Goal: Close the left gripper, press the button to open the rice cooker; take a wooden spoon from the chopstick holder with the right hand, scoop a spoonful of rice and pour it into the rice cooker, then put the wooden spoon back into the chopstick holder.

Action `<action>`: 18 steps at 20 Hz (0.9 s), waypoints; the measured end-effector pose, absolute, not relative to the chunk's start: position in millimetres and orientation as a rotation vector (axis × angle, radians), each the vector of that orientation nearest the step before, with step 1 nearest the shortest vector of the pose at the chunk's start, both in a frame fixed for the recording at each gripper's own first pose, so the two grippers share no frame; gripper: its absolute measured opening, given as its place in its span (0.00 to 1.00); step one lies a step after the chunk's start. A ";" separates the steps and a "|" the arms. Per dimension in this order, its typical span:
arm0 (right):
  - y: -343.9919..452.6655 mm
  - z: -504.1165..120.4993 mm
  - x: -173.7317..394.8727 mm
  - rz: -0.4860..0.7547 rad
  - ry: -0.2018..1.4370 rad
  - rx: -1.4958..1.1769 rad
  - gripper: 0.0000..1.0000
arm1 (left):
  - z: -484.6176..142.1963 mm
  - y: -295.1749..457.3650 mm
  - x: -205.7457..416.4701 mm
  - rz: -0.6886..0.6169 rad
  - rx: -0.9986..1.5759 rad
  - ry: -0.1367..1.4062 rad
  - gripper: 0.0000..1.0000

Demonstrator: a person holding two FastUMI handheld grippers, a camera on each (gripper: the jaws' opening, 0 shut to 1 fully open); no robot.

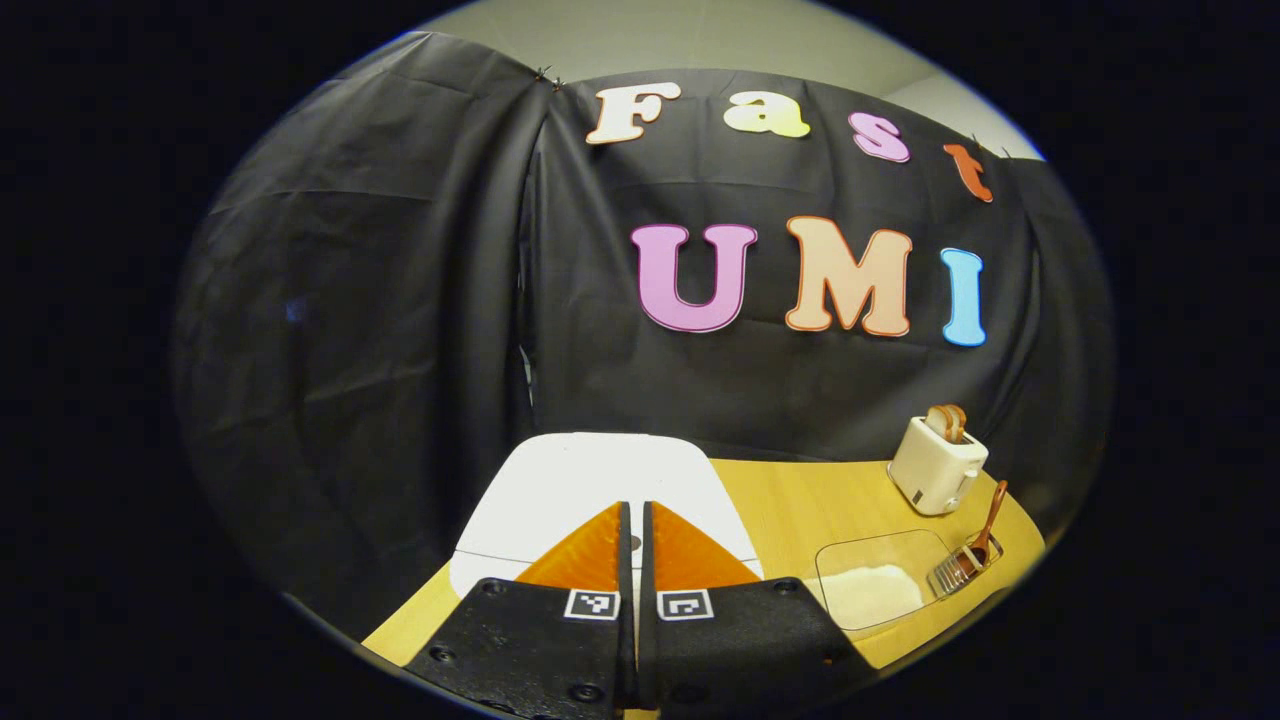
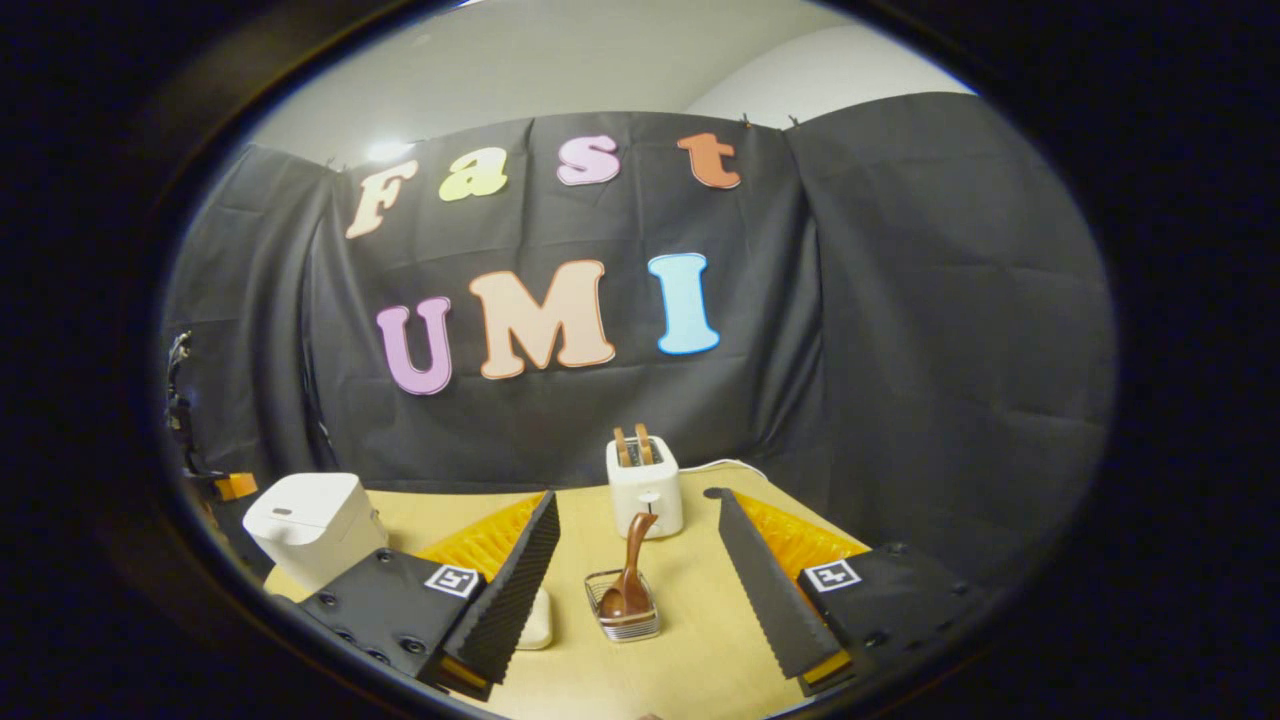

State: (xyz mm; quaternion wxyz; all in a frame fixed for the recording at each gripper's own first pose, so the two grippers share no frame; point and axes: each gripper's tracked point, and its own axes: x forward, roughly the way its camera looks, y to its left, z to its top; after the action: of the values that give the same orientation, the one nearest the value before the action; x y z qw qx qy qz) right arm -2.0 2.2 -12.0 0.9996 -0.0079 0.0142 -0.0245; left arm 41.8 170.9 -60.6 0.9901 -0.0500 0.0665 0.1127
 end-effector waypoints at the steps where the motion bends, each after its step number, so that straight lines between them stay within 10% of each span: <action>1: 2.3 -12.0 -4.2 -0.055 0.031 -0.021 1.00 | -65.0 177.4 47.5 0.232 -0.108 0.139 0.00; 18: 11.8 -27.3 -6.9 -0.081 0.069 -0.038 1.00 | -123.7 205.2 85.8 0.237 -0.141 0.246 0.00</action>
State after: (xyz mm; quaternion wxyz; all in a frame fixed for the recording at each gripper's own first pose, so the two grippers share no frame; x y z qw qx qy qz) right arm -6.9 11.8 -27.3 0.9984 -0.0188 0.0344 -0.0404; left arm 85.8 205.2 -123.7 0.9830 -0.0702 0.1224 0.1177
